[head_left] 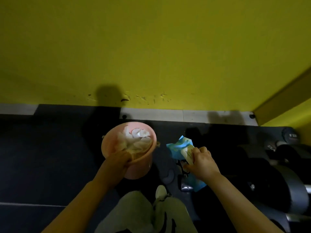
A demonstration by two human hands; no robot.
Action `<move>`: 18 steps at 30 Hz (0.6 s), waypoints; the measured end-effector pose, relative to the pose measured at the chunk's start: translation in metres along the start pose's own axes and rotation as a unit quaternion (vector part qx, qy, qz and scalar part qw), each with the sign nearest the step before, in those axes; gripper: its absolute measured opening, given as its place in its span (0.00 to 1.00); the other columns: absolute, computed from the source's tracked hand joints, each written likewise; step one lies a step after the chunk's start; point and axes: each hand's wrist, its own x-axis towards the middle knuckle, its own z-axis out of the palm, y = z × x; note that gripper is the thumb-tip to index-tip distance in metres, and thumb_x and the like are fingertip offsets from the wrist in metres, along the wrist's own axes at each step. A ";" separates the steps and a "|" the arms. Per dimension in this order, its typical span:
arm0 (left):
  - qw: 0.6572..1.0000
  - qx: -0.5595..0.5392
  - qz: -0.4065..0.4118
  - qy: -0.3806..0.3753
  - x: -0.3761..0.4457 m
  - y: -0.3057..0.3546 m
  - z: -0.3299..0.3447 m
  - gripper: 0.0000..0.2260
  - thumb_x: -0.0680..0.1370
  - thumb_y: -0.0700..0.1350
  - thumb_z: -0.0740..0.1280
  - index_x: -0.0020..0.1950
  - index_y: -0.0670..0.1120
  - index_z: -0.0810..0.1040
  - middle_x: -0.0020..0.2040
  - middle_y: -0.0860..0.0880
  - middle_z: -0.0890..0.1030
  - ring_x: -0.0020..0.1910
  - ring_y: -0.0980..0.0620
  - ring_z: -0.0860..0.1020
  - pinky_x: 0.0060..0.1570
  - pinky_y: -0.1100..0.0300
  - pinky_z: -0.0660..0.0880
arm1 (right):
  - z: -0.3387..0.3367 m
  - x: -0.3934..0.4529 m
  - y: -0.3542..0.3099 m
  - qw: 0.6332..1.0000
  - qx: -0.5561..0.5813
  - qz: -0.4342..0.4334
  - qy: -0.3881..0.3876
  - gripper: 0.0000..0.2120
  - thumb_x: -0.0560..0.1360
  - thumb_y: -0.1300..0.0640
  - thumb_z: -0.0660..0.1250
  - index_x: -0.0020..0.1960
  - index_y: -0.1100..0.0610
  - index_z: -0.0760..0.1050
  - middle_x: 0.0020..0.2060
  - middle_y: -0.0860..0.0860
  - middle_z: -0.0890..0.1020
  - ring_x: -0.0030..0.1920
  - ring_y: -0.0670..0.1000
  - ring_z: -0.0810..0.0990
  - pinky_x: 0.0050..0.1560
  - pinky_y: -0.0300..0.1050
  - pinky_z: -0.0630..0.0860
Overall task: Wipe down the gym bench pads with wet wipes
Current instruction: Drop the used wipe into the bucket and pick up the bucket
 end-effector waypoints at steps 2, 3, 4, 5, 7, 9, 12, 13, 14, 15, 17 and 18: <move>1.000 -0.011 -0.018 0.007 0.032 0.000 -0.005 0.04 0.74 0.44 0.61 0.38 0.50 0.70 0.38 0.57 0.69 0.35 0.53 0.68 0.30 0.59 0.61 | -0.018 0.036 0.001 1.000 -0.021 -0.011 -0.009 0.29 0.70 0.41 0.72 0.63 0.56 0.69 0.55 0.53 0.69 0.57 0.55 0.71 0.55 0.47 0.73; 0.999 -0.014 -0.028 0.011 0.046 -0.001 -0.006 0.04 0.73 0.42 0.62 0.38 0.49 0.69 0.38 0.56 0.68 0.35 0.53 0.68 0.29 0.59 0.60 | -0.026 0.052 0.001 0.999 -0.028 -0.015 -0.014 0.29 0.71 0.41 0.72 0.64 0.56 0.69 0.56 0.53 0.69 0.57 0.55 0.71 0.54 0.47 0.74; 0.999 -0.016 -0.037 0.014 0.061 -0.003 -0.007 0.05 0.73 0.41 0.62 0.38 0.49 0.69 0.38 0.55 0.69 0.34 0.52 0.67 0.29 0.59 0.59 | -0.033 0.069 0.001 0.999 -0.032 -0.019 -0.018 0.29 0.71 0.41 0.71 0.64 0.56 0.69 0.56 0.53 0.68 0.57 0.55 0.70 0.55 0.47 0.74; 0.999 -0.017 -0.044 0.015 0.076 -0.006 -0.008 0.04 0.73 0.41 0.62 0.38 0.48 0.70 0.38 0.54 0.69 0.34 0.52 0.67 0.29 0.60 0.58 | -0.040 0.086 0.001 0.999 -0.034 -0.021 -0.021 0.29 0.71 0.40 0.71 0.63 0.56 0.69 0.56 0.53 0.69 0.58 0.55 0.70 0.55 0.47 0.74; 0.999 -0.011 -0.051 0.014 0.106 -0.013 -0.010 0.03 0.73 0.42 0.63 0.39 0.48 0.72 0.39 0.52 0.71 0.34 0.51 0.68 0.29 0.61 0.58 | -0.051 0.119 0.000 0.998 -0.041 -0.025 -0.028 0.28 0.72 0.38 0.69 0.63 0.56 0.70 0.56 0.53 0.69 0.58 0.55 0.71 0.55 0.48 0.75; 0.998 -0.012 -0.059 0.014 0.136 -0.024 -0.010 0.03 0.74 0.42 0.63 0.40 0.47 0.73 0.39 0.51 0.72 0.35 0.51 0.69 0.29 0.60 0.59 | -0.060 0.153 -0.003 0.997 -0.052 -0.028 -0.040 0.28 0.72 0.37 0.68 0.62 0.56 0.71 0.57 0.53 0.69 0.58 0.55 0.71 0.55 0.48 0.75; 0.997 -0.032 -0.075 0.012 0.180 -0.039 -0.007 0.06 0.74 0.39 0.65 0.40 0.49 0.72 0.39 0.54 0.70 0.34 0.52 0.68 0.29 0.57 0.61 | -0.071 0.203 -0.008 0.996 -0.068 -0.032 -0.057 0.27 0.72 0.38 0.69 0.61 0.56 0.71 0.58 0.54 0.69 0.59 0.56 0.70 0.56 0.47 0.74; 0.996 -0.036 -0.076 0.010 0.196 -0.045 -0.006 0.08 0.74 0.37 0.65 0.40 0.49 0.71 0.39 0.54 0.69 0.34 0.52 0.68 0.29 0.57 0.61 | -0.074 0.219 -0.010 0.995 -0.072 -0.030 -0.060 0.27 0.73 0.38 0.69 0.61 0.56 0.71 0.59 0.54 0.69 0.60 0.56 0.70 0.56 0.47 0.73; 0.996 -0.039 -0.082 0.005 0.210 -0.050 -0.005 0.09 0.74 0.36 0.65 0.39 0.49 0.71 0.38 0.54 0.69 0.34 0.52 0.68 0.29 0.57 0.60 | -0.077 0.233 -0.011 0.995 -0.073 -0.026 -0.065 0.26 0.73 0.39 0.69 0.61 0.56 0.71 0.59 0.54 0.69 0.60 0.56 0.70 0.56 0.46 0.73; 0.995 -0.039 -0.088 -0.001 0.224 -0.054 -0.004 0.09 0.75 0.36 0.66 0.39 0.48 0.71 0.38 0.54 0.69 0.34 0.52 0.68 0.29 0.58 0.59 | -0.080 0.248 -0.013 0.995 -0.072 -0.024 -0.069 0.26 0.73 0.39 0.68 0.61 0.57 0.71 0.59 0.54 0.69 0.60 0.56 0.70 0.57 0.46 0.73; 0.995 -0.036 -0.095 -0.007 0.253 -0.063 -0.003 0.09 0.75 0.35 0.66 0.39 0.48 0.71 0.38 0.52 0.70 0.33 0.52 0.68 0.29 0.58 0.58 | -0.086 0.277 -0.016 0.994 -0.072 -0.024 -0.075 0.26 0.73 0.39 0.68 0.61 0.57 0.70 0.59 0.55 0.69 0.60 0.56 0.70 0.57 0.47 0.73; 0.995 -0.035 -0.098 -0.008 0.268 -0.066 -0.002 0.10 0.75 0.35 0.66 0.39 0.47 0.71 0.37 0.52 0.70 0.33 0.52 0.68 0.29 0.57 0.58 | -0.088 0.291 -0.017 0.994 -0.073 -0.024 -0.074 0.26 0.73 0.39 0.68 0.61 0.57 0.70 0.58 0.55 0.69 0.60 0.56 0.70 0.56 0.46 0.73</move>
